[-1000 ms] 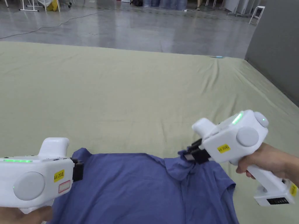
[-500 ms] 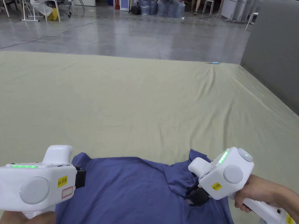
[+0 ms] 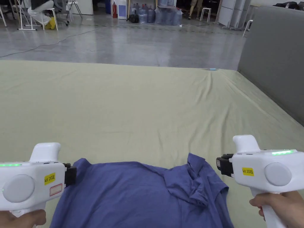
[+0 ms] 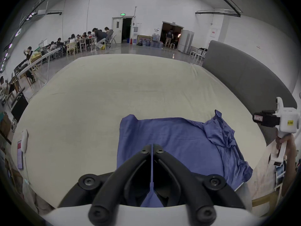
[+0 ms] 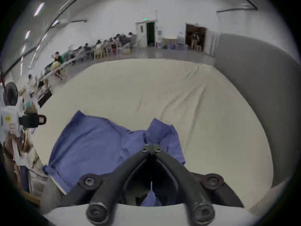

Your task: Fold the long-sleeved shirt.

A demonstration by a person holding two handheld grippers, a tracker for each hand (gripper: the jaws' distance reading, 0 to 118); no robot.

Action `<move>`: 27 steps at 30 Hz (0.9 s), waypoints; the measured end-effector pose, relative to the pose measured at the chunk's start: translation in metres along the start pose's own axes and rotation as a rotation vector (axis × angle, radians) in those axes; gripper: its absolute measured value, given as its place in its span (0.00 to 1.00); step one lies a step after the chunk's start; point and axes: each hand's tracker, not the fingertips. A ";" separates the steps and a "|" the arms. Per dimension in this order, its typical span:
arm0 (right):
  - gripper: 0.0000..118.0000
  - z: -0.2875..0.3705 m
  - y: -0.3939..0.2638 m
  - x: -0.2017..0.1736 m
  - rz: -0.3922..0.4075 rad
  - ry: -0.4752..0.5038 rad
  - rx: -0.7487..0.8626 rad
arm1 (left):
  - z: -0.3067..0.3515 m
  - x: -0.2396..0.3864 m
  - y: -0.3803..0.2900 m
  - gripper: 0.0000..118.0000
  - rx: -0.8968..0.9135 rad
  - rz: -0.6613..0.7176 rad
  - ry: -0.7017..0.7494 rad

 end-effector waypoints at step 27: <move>0.00 -0.083 0.019 0.024 -0.021 0.001 -0.134 | -0.199 -0.065 0.064 0.00 -0.288 0.128 0.147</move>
